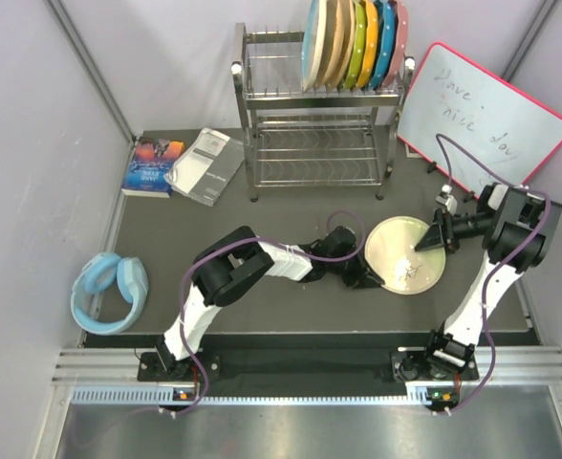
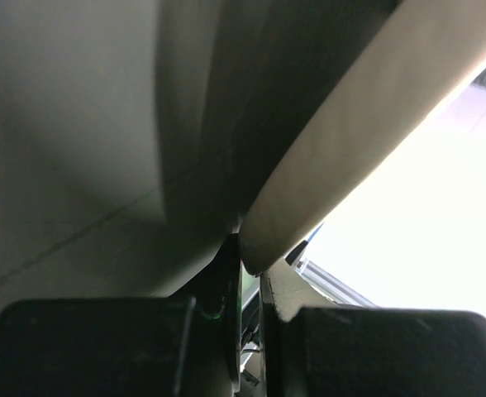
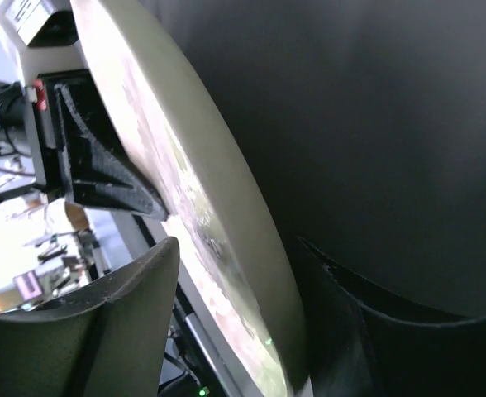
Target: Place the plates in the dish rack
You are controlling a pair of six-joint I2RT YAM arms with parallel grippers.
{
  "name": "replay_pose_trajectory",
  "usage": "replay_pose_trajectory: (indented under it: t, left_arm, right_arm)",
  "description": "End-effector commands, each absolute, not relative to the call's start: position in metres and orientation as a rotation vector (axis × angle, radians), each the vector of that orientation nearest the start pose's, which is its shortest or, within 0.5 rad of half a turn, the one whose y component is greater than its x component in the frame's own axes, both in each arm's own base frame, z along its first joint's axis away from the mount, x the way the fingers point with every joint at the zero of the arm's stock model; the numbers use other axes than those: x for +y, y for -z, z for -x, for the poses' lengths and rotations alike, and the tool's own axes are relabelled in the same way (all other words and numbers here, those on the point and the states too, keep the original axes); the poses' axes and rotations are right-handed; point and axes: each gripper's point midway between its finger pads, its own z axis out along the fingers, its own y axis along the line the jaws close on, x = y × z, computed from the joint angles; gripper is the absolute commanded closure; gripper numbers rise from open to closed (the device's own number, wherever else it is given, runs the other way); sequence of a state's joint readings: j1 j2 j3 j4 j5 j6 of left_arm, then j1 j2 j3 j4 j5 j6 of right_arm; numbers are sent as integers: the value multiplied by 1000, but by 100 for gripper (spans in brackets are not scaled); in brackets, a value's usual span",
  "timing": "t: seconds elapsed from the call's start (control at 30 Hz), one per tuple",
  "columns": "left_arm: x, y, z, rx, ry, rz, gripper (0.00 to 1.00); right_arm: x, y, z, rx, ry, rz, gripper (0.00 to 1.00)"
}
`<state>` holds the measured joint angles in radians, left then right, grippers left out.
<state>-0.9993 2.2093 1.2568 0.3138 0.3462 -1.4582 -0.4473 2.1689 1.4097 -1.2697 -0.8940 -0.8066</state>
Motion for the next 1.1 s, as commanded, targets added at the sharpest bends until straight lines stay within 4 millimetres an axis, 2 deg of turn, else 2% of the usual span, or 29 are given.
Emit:
replay_pose_trajectory:
  t: [0.0, 0.1, 0.27, 0.33, 0.43, 0.47, 0.5, 0.53, 0.57, 0.6, 0.63, 0.67, 0.7, 0.73, 0.77, 0.8, 0.83, 0.87, 0.9, 0.93, 1.0, 1.03, 1.07]
  left_arm:
    - [-466, 74, -211, 2855, 997, 458, 100]
    - [-467, 77, -208, 2872, 1003, 463, 100]
    - [-470, 76, -209, 2869, 1024, 440, 100]
    - [-468, 75, -209, 2864, 1016, 443, 98]
    - [-460, 74, -210, 2857, 982, 464, 77]
    - [-459, 67, -213, 2842, 989, 463, 65]
    - [-454, 68, -214, 2842, 982, 438, 60]
    - [-456, 58, -219, 2813, 1023, 410, 55]
    - [-456, 54, -220, 2803, 1037, 380, 46]
    - [-452, 51, -219, 2800, 1047, 295, 42]
    - [-448, 44, -225, 2778, 1072, 247, 39]
    - [-450, 21, -231, 2722, 1131, 159, 37]
    - [-443, 15, -232, 2686, 1121, -35, 33]
    - [-434, 5, -234, 2684, 1142, -118, 32]
    - [-423, -18, -236, 2659, 1116, -188, 30]
    - [-407, -21, -236, 2614, 1074, -321, 29]
    - [-392, -57, -251, 2512, 1081, -335, 28]
    - [-370, -55, -249, 2519, 1032, -341, 27]
    - [-357, -66, -254, 2469, 1002, -397, 25]
    - [-339, -95, -270, 2384, 974, -377, 24]
    - [-310, -107, -272, 2353, 839, -476, 23]
    - [-298, -135, -280, 2262, 778, -491, 22]
    - [-292, -147, -281, 2211, 742, -533, 22]
  right_arm:
    - [9, -7, -262, 2697, -1448, 414, 42]
    - [16, -11, -265, 2640, -1475, 412, 43]
    - [27, -22, -268, 2545, -1607, 407, 78]
    - [28, -26, -267, 2529, -1612, 418, 87]
    - [27, -35, -271, 2512, -1555, 447, 100]
    - [26, -39, -273, 2502, -1537, 452, 100]
    - [25, -42, -275, 2496, -1523, 451, 100]
    - [24, -50, -280, 2478, -1494, 464, 100]
    - [23, -55, -283, 2467, -1478, 468, 100]
    - [23, -60, -285, 2460, -1469, 462, 100]
    - [22, -71, -289, 2446, -1439, 474, 100]
    - [20, -78, -291, 2435, -1420, 481, 100]
    - [19, -86, -292, 2426, -1395, 496, 100]
    - [17, -103, -293, 2405, -1341, 531, 100]
    - [15, -111, -293, 2403, -1297, 561, 100]
    - [14, -120, -292, 2400, -1257, 584, 100]
    - [12, -140, -293, 2373, -1172, 628, 100]
    - [9, -148, -293, 2375, -1120, 648, 100]
    - [7, -161, -295, 2366, -1063, 658, 100]
    - [5, -180, -294, 2344, -975, 692, 100]
    - [3, -208, -297, 2309, -873, 703, 100]
    - [4, -228, -294, 2275, -803, 720, 100]
    - [5, -242, -293, 2254, -764, 725, 100]
